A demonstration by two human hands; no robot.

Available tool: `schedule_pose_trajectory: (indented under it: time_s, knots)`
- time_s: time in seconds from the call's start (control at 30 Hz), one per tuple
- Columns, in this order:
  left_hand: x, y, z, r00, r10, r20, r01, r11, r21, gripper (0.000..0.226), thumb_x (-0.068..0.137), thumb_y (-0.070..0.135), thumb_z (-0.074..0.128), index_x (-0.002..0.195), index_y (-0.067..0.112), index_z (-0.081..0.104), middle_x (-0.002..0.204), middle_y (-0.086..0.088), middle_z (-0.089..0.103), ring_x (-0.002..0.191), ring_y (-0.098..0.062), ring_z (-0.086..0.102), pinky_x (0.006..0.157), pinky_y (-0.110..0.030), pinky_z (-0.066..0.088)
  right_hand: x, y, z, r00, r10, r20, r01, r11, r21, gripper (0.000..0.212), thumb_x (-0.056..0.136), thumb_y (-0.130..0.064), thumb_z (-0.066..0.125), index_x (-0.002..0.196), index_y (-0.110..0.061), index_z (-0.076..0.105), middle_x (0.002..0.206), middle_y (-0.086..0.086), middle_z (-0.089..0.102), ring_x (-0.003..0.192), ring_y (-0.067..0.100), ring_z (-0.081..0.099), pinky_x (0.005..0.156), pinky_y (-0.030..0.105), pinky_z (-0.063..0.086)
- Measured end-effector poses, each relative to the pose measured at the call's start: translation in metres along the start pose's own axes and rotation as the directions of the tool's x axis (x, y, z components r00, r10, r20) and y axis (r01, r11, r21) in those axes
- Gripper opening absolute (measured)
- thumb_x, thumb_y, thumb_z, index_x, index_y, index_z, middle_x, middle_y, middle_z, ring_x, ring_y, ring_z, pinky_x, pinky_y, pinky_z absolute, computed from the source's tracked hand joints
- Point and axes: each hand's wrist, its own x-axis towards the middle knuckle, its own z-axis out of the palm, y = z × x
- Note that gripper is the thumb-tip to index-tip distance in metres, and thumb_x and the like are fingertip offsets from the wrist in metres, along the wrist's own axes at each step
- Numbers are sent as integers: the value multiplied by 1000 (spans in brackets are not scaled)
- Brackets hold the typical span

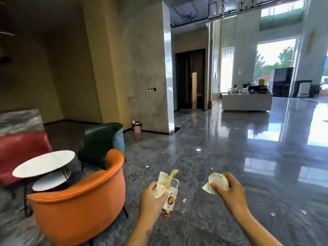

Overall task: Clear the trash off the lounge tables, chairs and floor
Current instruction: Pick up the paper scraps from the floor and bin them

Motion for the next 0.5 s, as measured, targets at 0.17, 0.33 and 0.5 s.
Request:
schedule_pose_trajectory:
  time_s: [0.17, 0.33, 0.5]
  knots:
    - [169, -30, 29, 999, 36, -3, -35, 997, 75, 19, 82, 23, 69, 83, 29, 52, 79, 9, 61, 77, -13, 59, 64, -24, 45, 136, 37, 95, 1000, -23, 19, 23, 1000, 4, 26, 69, -10, 79, 71, -21, 55, 66, -2, 62, 66, 18, 56, 57, 24, 40]
    - [335, -60, 49, 999, 36, -8, -36, 997, 68, 22, 79, 20, 70, 80, 31, 51, 71, 21, 56, 65, 1, 52, 52, -8, 37, 273, 54, 195, 995, -57, 85, 58, 998, -2, 22, 68, -12, 79, 78, -14, 59, 70, -2, 63, 69, 19, 58, 58, 21, 40]
    - [515, -56, 71, 999, 47, -3, -46, 994, 96, 23, 80, 24, 69, 79, 32, 48, 72, 20, 55, 63, 5, 49, 50, -10, 36, 432, 58, 289, 982, -108, 156, 109, 994, -2, 30, 72, -16, 78, 73, -30, 51, 72, -10, 60, 67, 2, 53, 57, 14, 39]
